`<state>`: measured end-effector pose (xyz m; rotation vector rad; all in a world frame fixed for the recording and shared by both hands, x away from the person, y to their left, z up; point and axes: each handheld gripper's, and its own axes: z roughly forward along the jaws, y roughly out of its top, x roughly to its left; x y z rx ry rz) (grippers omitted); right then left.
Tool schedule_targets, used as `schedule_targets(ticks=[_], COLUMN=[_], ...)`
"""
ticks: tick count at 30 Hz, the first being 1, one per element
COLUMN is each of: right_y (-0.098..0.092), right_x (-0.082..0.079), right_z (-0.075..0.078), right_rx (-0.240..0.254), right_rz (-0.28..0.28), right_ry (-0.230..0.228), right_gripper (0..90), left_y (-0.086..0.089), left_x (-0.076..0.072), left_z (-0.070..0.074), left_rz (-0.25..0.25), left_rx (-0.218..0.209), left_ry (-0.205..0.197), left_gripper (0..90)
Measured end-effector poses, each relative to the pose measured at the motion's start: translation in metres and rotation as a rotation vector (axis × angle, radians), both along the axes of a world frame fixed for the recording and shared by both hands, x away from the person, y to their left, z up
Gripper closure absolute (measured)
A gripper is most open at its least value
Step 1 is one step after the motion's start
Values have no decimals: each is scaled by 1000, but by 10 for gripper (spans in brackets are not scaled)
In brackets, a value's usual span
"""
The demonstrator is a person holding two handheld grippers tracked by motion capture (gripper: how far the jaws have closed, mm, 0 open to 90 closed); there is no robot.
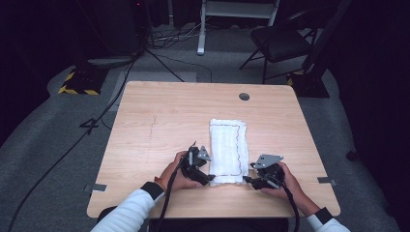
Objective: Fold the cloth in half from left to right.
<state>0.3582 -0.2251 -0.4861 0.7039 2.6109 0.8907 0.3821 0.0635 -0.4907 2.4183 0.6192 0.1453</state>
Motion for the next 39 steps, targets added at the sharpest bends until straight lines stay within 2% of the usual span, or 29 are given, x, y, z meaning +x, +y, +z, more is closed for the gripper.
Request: schedule_targets(ticks=[1,4,9,14,16,18,21,24,27,29,31,34,36,39], right_y=[0,-6,-16,-28,-32,-33,-32,-28,-22,-18,-13,-8,-5,0], right_x=[0,0,8,24,33,44,63,80,95,105,115,128,134,146], right_z=[2,9,19,29,32,35,39,40,40,38,36,34,34,33], right_rx=[-11,26,57,102,122,112,127,130,116,109,79,79,72,87], right_rz=[17,25,-18,-85,-112,-142,-186,-217,-253,-263,-268,-277,-281,-292], right_ry=[-3,-1,-35,-54,-59,-82,-92,-103,-109,-98,-106,-95,-109,-87], right_gripper=[343,340,310,306,314,317,333,339,348,349,356,373,389,413], left_y=[3,10,16,16,18,19,19,18,13,9,4,-2,-6,-11], left_x=[-1,-4,-6,5,14,26,45,62,77,86,94,106,116,131], left_z=[0,-2,4,17,22,26,32,34,32,31,28,26,24,23], left_rz=[4,22,10,17,23,41,85,114,134,140,150,161,179,214], left_rx=[-5,-42,-66,-99,-116,-119,-102,-101,-80,-67,-48,-37,-42,-65], left_ry=[-2,1,-29,-80,-83,-96,-125,-128,-135,-128,-135,-140,-133,-120], left_gripper=[220,220,200,198,198,201,217,222,223,225,229,231,231,232])
